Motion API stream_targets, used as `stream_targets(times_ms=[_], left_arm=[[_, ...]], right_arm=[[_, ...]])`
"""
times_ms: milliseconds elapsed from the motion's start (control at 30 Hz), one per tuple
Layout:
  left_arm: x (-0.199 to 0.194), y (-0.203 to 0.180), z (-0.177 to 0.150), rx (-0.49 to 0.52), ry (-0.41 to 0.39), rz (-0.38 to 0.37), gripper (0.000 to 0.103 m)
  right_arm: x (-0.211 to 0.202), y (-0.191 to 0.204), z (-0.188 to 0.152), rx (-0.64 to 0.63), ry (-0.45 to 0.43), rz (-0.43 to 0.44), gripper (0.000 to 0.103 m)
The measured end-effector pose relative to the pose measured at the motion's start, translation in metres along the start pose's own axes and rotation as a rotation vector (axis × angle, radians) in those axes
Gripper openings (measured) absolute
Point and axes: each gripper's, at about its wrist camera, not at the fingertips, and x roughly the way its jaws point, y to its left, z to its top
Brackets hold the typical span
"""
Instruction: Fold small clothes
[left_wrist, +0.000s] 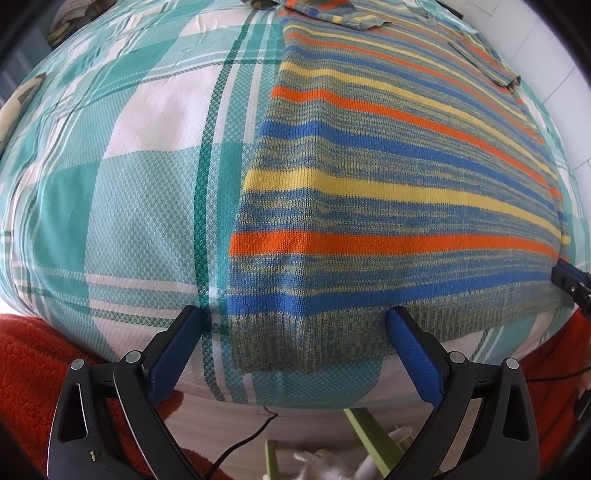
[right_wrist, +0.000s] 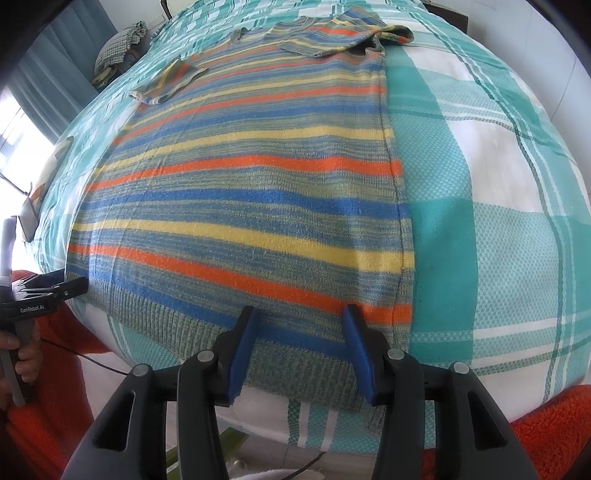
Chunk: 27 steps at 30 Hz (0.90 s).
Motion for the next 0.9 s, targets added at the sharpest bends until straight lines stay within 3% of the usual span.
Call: stream_targets(times_ms=[700,800,900], left_arm=[[0.002,0.000,0.000,-0.004,0.002,-0.001,0.103],[0.000,0.001,-0.001,0.006,0.042,0.002,0.101],[-0.015,-0.004,-0.014,0.054,0.104,-0.048,0.100]], right_arm=[[0.004,0.010,0.001,-0.038,0.002,0.002,0.065],[0.004,0.012,0.002,-0.053,0.011,0.000,0.068],[0.000,0.014,0.003,-0.128,0.093,0.005,0.068]])
